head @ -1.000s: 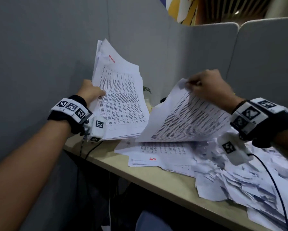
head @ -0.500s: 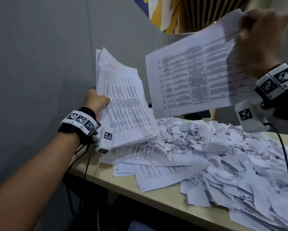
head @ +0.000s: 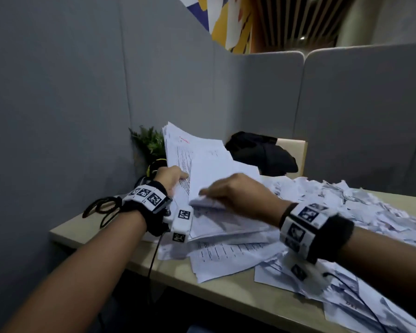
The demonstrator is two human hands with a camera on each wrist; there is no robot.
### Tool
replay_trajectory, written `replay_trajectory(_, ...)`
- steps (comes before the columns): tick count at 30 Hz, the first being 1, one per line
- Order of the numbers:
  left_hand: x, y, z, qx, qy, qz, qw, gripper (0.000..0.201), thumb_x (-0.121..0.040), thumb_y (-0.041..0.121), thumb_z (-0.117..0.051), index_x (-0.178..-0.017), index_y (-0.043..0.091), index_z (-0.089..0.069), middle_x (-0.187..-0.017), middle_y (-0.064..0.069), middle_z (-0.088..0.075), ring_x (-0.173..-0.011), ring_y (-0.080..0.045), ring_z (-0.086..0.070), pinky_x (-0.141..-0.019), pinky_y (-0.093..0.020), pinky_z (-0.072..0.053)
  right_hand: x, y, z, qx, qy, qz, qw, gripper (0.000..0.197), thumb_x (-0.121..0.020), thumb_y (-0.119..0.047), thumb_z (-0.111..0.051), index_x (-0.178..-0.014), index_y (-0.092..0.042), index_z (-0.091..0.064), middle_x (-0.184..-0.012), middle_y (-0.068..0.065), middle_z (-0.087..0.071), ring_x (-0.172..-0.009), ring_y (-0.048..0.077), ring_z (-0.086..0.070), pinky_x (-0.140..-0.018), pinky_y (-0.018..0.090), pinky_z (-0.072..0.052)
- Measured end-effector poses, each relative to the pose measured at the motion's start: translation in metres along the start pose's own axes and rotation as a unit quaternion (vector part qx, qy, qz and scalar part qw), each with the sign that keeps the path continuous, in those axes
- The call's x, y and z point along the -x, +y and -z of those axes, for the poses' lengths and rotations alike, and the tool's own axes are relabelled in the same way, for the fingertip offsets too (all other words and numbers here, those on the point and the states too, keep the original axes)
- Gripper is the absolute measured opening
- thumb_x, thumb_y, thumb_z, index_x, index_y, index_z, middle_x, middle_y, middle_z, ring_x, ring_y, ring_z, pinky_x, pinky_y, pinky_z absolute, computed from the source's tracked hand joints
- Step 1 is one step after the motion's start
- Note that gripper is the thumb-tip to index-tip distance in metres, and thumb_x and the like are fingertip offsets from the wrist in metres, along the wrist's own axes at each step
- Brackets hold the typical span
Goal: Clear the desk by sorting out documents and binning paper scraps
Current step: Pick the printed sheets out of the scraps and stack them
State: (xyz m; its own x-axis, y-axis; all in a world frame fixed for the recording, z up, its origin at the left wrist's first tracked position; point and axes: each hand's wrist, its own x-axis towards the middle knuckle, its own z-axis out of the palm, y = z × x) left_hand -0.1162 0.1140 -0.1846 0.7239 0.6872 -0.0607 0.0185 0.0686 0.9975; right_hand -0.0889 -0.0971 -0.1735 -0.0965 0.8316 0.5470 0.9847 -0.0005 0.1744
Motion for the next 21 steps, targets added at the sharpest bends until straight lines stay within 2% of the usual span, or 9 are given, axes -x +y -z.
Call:
replay_trajectory(2, -0.001, -0.009, -0.005, 0.021, -0.043, 0.036, 0.998, 0.031, -0.082, 0.021, -0.07, -0.107, 0.005, -0.059, -0.101, -0.008, -0.063, -0.089, -0.024, -0.06, -0.083, -0.038, -0.049, 0.005, -0.004, -0.01, -0.032, -0.026, 0.006, 0.999, 0.033, -0.089, -0.028, -0.052, -0.105, -0.012, -0.076, -0.098, 0.003, -0.076, -0.082, 0.021, -0.072, -0.071, 0.029, -0.056)
replay_trajectory(5, -0.008, -0.03, -0.01, 0.013, -0.105, 0.049, 0.993, 0.099, -0.047, 0.054, -0.092, -0.127, 0.007, -0.056, -0.128, -0.007, -0.061, -0.112, -0.028, -0.06, -0.099, -0.049, -0.047, 0.008, -0.008, -0.017, -0.032, -0.004, 0.025, 0.999, 0.032, -0.089, -0.018, -0.049, -0.105, -0.015, -0.077, -0.099, 0.0, -0.076, -0.083, 0.02, -0.072, -0.07, 0.028, -0.056)
replay_trajectory(7, 0.002, -0.034, -0.016, -0.01, -0.116, 0.036, 0.992, 0.076, -0.053, 0.034, -0.095, -0.114, 0.001, -0.063, -0.117, -0.009, -0.067, -0.1, -0.024, -0.067, -0.091, -0.04, -0.053, 0.008, -0.011, -0.017, -0.025, 0.014, 0.057, 0.998, 0.036, -0.088, -0.016, -0.044, -0.103, -0.017, -0.077, -0.096, -0.001, -0.076, -0.078, 0.021, -0.071, -0.062, 0.026, -0.052)
replay_trajectory(9, 0.014, -0.038, -0.024, -0.054, -0.112, 0.007, 0.992, 0.035, -0.068, 0.001, -0.083, -0.099, -0.004, -0.066, -0.086, -0.006, -0.072, -0.07, -0.016, -0.069, -0.061, -0.023, -0.055, 0.008, -0.014, -0.018, -0.005, 0.009, 0.098, 0.995, 0.029, -0.085, -0.007, -0.057, -0.104, -0.018, -0.077, -0.096, -0.001, -0.076, -0.075, 0.022, -0.071, -0.057, 0.025, -0.05)
replay_trajectory(11, 0.013, -0.038, -0.029, -0.078, -0.088, -0.043, 0.992, 0.034, -0.067, -0.016, -0.073, -0.098, -0.003, -0.064, -0.078, -0.007, -0.071, -0.066, -0.017, -0.067, -0.048, -0.019, -0.049, 0.008, -0.015, -0.016, -0.001, -0.023, 0.114, 0.993, 0.023, -0.089, -0.014, -0.063, -0.107, -0.019, -0.075, -0.098, -0.001, -0.076, -0.076, 0.024, -0.071, -0.057, 0.028, -0.051)
replay_trajectory(14, 0.006, -0.02, -0.028, -0.057, -0.087, -0.139, 0.985, 0.058, -0.062, -0.004, -0.083, -0.113, -0.002, -0.057, -0.105, -0.012, -0.071, -0.091, -0.024, -0.069, -0.064, -0.026, -0.057, 0.011, -0.005, 0.003, -0.023, -0.066, 0.007, 0.998, 0.041, -0.095, -0.052, -0.046, -0.114, -0.025, -0.071, -0.103, -0.005, -0.075, -0.083, 0.02, -0.07, -0.068, 0.031, -0.053)
replay_trajectory(17, 0.017, 0.023, -0.024, -0.052, -0.065, -0.259, 0.962, 0.044, -0.069, -0.002, -0.082, -0.109, 0.0, -0.065, -0.103, -0.007, -0.069, -0.078, -0.011, -0.067, -0.064, -0.015, -0.054, 0.021, 0.025, 0.036, -0.077, 0.098, -0.137, 0.983, 0.041, -0.091, -0.053, -0.052, -0.104, -0.021, -0.074, -0.106, -0.009, -0.074, -0.09, 0.0, -0.068, -0.085, 0.032, -0.055)
replay_trajectory(19, 0.028, 0.049, -0.023, -0.019, -0.054, -0.334, 0.941, 0.037, -0.073, -0.002, -0.079, -0.106, 0.003, -0.066, -0.101, -0.004, -0.069, -0.071, 0.0, -0.066, -0.065, -0.01, -0.052, 0.026, 0.056, 0.056, -0.054, 0.261, -0.239, 0.934, 0.028, -0.087, -0.039, -0.064, -0.102, -0.015, -0.07, -0.105, -0.003, -0.071, -0.089, -0.003, -0.064, -0.086, 0.038, -0.054)
replay_trajectory(21, 0.035, 0.063, -0.023, 0.017, -0.045, -0.375, 0.926, 0.029, -0.074, 0.0, -0.08, -0.096, 0.012, -0.066, -0.094, 0.005, -0.07, -0.07, 0.006, -0.066, -0.068, -0.011, -0.051, 0.031, 0.083, 0.072, -0.059, 0.297, -0.394, 0.868, 0.053, -0.079, -0.036, -0.074, -0.123, -0.014, -0.055, -0.114, 0.002, -0.058, -0.101, 0.011, -0.059, -0.093, 0.032, -0.049)
